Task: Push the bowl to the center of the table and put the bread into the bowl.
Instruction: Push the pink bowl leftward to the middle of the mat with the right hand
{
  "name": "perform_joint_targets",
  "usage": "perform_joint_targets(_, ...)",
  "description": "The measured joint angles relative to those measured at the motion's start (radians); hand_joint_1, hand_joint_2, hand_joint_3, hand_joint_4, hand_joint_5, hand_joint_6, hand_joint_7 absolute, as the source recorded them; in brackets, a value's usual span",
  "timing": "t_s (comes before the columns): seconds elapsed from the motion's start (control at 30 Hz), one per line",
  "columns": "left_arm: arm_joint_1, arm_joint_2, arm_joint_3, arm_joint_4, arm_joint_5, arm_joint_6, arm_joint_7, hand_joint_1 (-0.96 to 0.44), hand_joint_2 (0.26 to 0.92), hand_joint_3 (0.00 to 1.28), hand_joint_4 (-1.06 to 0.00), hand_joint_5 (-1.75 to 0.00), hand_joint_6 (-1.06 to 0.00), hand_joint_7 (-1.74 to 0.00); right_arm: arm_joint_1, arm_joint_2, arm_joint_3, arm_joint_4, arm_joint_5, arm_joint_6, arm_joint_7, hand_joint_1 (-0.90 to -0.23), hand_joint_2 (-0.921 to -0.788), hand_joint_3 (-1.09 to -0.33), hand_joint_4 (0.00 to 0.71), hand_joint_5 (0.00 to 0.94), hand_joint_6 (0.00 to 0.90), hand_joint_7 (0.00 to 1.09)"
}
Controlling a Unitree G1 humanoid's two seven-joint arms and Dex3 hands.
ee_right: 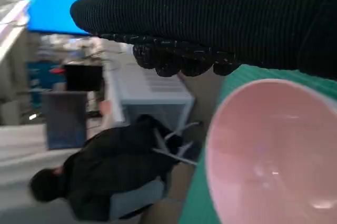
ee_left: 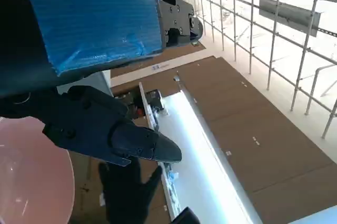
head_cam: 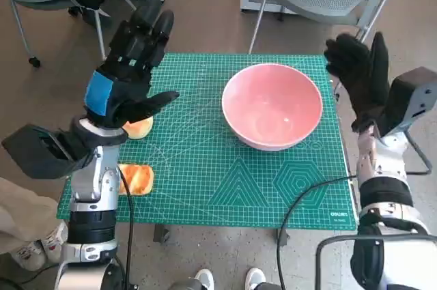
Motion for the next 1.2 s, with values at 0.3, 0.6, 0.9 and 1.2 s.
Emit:
perform_joint_targets(0.3, 0.012, 0.000, 0.001, -0.009, 0.001, 0.000, 0.008, -0.56, 0.921, 0.08, -0.04, 0.00, -0.12, -0.17, 0.026, 0.000, -0.006, 0.009, -0.016, 0.044, -0.029, -0.631, -0.921, -0.900, -0.001, -0.001, 0.004, 0.10)
perform_joint_targets(0.6, 0.017, 0.000, 0.001, -0.024, 0.001, 0.003, 0.013, -0.56, 0.921, 0.08, -0.03, 0.00, -0.13, -0.18, 0.049, -0.001, -0.026, 0.011, -0.016, 0.060, -0.038, -0.671, -0.921, -0.854, -0.001, -0.001, 0.021, 0.10)
perform_joint_targets(0.9, 0.024, 0.000, 0.001, -0.040, 0.000, 0.013, 0.019, -0.55, 0.921, 0.09, -0.03, 0.00, -0.12, -0.18, 0.070, 0.000, -0.032, 0.012, -0.017, 0.073, -0.055, -0.676, -0.921, -0.842, -0.001, -0.001, 0.032, 0.09)
perform_joint_targets(1.2, 0.032, 0.004, 0.003, -0.042, 0.000, 0.022, 0.020, -0.55, 0.921, 0.09, -0.03, 0.00, -0.12, -0.18, 0.082, 0.014, -0.033, 0.013, -0.018, 0.085, -0.067, -0.671, -0.921, -0.843, -0.001, -0.001, 0.027, 0.08)
